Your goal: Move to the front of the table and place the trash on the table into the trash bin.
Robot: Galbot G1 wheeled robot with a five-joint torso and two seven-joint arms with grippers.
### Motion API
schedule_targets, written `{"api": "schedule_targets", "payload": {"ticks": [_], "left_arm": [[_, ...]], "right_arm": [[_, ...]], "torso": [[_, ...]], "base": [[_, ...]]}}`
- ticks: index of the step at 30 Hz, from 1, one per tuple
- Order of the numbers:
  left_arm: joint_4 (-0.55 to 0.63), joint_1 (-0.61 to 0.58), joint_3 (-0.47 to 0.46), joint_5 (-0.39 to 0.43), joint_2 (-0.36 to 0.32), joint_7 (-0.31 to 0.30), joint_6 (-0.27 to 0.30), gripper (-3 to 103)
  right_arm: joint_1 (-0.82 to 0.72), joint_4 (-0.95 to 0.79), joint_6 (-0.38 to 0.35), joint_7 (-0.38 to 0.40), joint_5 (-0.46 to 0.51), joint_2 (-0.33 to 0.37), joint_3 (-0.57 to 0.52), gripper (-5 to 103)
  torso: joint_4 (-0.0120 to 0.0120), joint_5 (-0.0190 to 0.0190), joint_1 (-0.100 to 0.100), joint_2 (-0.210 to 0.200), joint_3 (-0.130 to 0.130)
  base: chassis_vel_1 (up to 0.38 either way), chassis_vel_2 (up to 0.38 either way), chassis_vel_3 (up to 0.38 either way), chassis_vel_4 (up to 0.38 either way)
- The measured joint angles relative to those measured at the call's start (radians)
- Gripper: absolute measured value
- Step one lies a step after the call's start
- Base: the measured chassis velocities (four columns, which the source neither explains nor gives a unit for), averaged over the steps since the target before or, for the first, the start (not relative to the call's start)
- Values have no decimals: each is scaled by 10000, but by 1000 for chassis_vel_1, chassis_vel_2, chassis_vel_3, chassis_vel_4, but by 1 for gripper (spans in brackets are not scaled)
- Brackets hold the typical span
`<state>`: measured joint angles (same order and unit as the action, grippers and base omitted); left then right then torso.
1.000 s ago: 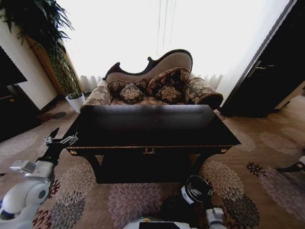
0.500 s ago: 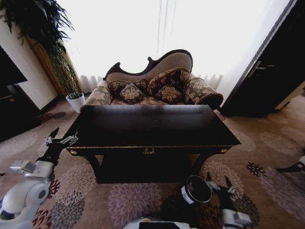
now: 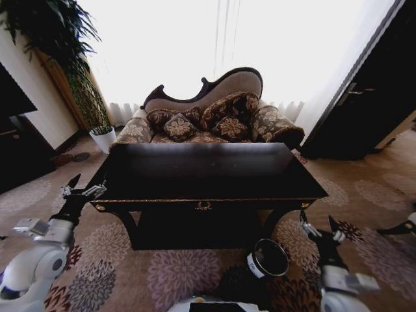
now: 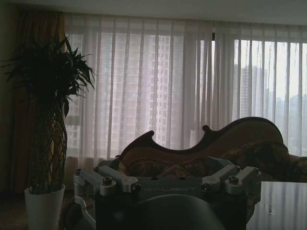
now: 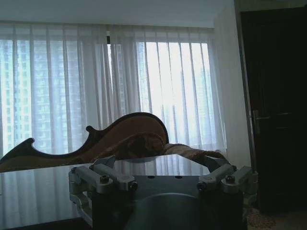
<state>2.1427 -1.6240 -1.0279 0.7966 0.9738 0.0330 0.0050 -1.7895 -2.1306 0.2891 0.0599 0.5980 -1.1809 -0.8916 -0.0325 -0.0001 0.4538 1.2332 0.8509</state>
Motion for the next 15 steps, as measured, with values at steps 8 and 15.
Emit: {"api": "schedule_targets", "payload": {"ticks": [8,15], "left_arm": [[0,-1,0,0,0,0,0,100],[0,0,0,0,0,0,0,100]], "right_arm": [[1051,-333,-928,105,521,1854,466,100],[2127,-21,-1640,264,1028,2883,1655,100]], "torso": [[2,-2,1,0,1],[1,0,1,0,1]], "base": [[0,0,0,0],[0,0,0,0]]}}
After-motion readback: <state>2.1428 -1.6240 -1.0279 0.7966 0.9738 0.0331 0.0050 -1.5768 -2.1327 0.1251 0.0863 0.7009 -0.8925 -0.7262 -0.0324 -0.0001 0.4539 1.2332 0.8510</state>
